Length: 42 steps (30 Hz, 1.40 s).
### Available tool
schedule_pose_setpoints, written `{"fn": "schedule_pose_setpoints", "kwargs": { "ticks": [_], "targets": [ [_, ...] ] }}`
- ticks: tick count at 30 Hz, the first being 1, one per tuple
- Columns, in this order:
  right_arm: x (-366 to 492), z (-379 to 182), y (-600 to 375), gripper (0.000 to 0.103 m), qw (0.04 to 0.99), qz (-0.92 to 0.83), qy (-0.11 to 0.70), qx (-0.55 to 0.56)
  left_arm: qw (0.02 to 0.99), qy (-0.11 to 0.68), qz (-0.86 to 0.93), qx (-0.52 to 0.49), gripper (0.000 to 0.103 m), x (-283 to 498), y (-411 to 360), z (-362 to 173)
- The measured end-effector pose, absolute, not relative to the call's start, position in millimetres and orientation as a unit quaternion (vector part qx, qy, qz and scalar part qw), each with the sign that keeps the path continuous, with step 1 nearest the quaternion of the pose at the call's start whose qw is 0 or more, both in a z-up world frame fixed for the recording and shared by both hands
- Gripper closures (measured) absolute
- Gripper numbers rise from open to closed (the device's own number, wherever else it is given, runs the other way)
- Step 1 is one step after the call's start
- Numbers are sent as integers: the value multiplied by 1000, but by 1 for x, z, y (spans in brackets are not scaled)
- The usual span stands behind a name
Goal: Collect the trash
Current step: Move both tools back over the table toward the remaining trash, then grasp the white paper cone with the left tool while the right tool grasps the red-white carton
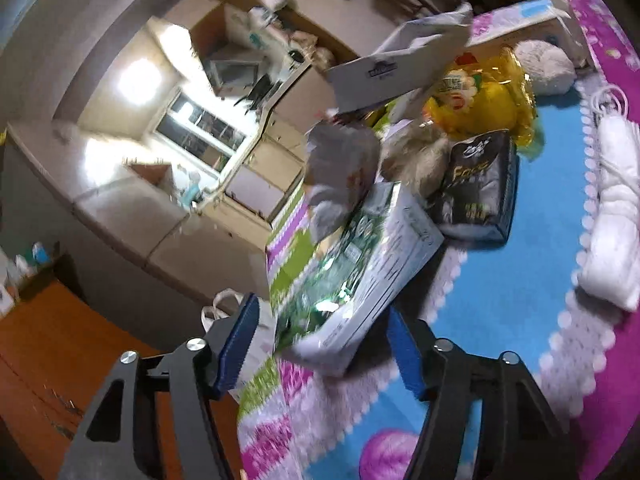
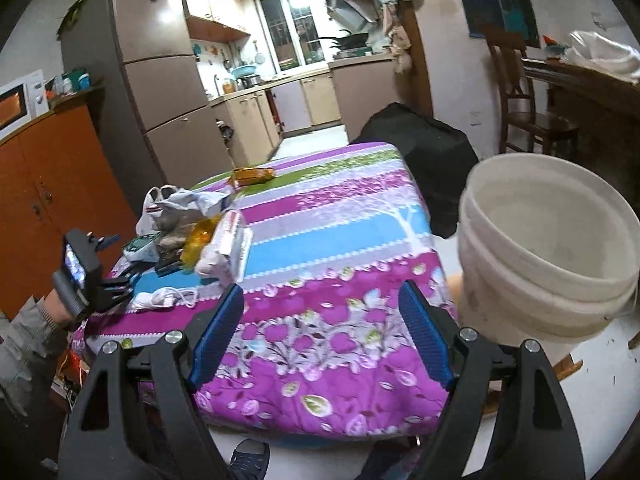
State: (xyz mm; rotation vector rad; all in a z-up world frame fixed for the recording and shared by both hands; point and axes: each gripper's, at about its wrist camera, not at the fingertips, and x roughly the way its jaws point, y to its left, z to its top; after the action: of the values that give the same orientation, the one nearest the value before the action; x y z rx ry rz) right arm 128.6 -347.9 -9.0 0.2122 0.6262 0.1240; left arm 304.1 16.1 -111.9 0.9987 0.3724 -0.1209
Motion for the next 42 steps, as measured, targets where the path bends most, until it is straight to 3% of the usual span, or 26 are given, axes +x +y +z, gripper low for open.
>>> {"fn": "schedule_pose_setpoints", "kwargs": {
  "ticks": [3,6,7,8,10,14,16,25,42],
  "targets": [
    [133,-7,-338,27,943,74,311,92,835,153,-80,523,45,300,-1,-118],
    [136,-7,-328,27,942,83,312,90,838,210,-110,491,48,318,5,-115],
    [137,-8,-325,27,942,84,312,90,837,229,-118,483,61,322,6,-117],
    [137,-9,-323,27,941,86,313,91,837,238,-120,479,66,325,8,-119],
    [139,-11,-317,28,940,90,316,90,846,238,-114,463,69,325,9,-117],
    [145,-13,-301,44,935,108,329,74,879,256,-123,383,86,328,18,-85],
    [148,-10,-291,52,934,124,328,63,896,262,-138,330,88,319,26,-66],
    [176,-1,-264,54,925,165,337,58,902,379,-203,36,90,301,86,-22],
    [348,-62,-236,54,839,126,526,58,901,395,-178,13,90,320,91,-34]
  ]
}}
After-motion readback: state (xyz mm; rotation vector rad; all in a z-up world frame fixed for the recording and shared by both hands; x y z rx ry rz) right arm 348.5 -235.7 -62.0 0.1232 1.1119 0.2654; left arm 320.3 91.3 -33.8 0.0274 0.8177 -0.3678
